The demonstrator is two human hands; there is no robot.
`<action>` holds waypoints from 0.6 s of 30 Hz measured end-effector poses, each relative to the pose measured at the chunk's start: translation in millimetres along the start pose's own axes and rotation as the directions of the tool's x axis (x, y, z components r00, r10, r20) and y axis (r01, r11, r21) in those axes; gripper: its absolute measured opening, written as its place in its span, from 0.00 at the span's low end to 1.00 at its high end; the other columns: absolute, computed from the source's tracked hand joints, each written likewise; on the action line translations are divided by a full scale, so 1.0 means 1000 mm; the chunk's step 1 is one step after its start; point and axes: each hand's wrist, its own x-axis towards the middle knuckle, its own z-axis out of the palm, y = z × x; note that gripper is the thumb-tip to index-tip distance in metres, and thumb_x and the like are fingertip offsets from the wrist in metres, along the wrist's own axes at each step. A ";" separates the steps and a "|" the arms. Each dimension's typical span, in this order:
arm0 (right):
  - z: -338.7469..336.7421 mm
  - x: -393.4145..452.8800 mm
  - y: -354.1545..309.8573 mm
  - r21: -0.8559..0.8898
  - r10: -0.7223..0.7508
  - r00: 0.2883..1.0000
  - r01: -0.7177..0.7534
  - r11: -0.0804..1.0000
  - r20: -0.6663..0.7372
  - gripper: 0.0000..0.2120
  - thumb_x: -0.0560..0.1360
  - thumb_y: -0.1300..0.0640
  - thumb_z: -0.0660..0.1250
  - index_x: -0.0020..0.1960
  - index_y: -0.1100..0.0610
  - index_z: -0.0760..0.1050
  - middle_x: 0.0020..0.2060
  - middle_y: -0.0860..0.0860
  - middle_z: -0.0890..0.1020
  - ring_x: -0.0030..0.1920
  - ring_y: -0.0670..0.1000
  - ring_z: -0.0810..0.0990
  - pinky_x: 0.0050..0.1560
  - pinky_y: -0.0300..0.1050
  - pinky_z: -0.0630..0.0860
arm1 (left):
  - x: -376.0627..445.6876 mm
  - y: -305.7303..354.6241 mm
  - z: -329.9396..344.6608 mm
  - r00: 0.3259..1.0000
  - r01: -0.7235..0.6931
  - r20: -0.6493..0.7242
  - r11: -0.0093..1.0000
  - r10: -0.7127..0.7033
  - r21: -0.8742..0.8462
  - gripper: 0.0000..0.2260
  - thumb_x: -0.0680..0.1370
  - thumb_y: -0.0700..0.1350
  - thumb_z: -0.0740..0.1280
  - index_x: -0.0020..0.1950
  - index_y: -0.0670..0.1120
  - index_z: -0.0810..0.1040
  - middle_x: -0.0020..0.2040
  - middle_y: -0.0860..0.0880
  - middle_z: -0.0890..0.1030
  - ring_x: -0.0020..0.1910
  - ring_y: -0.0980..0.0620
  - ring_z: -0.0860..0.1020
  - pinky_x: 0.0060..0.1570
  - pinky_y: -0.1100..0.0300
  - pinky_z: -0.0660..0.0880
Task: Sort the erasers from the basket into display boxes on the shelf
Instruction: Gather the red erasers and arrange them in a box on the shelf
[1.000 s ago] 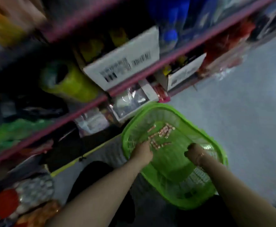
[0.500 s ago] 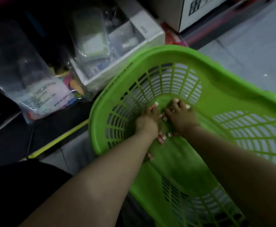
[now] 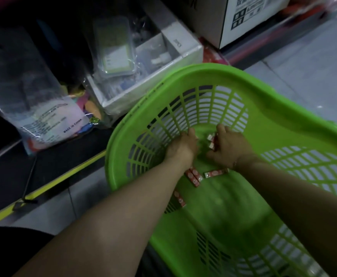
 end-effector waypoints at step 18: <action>0.020 0.007 0.002 -0.255 0.238 0.962 -0.200 0.946 0.130 0.17 0.82 0.60 0.48 0.70 0.60 0.57 0.64 0.59 0.71 0.58 0.60 0.77 0.50 0.51 0.74 | 0.006 -0.002 0.003 0.934 -0.341 0.279 0.784 0.222 0.518 0.30 0.81 0.50 0.59 0.77 0.41 0.48 0.60 0.41 0.78 0.55 0.42 0.78 0.39 0.55 0.69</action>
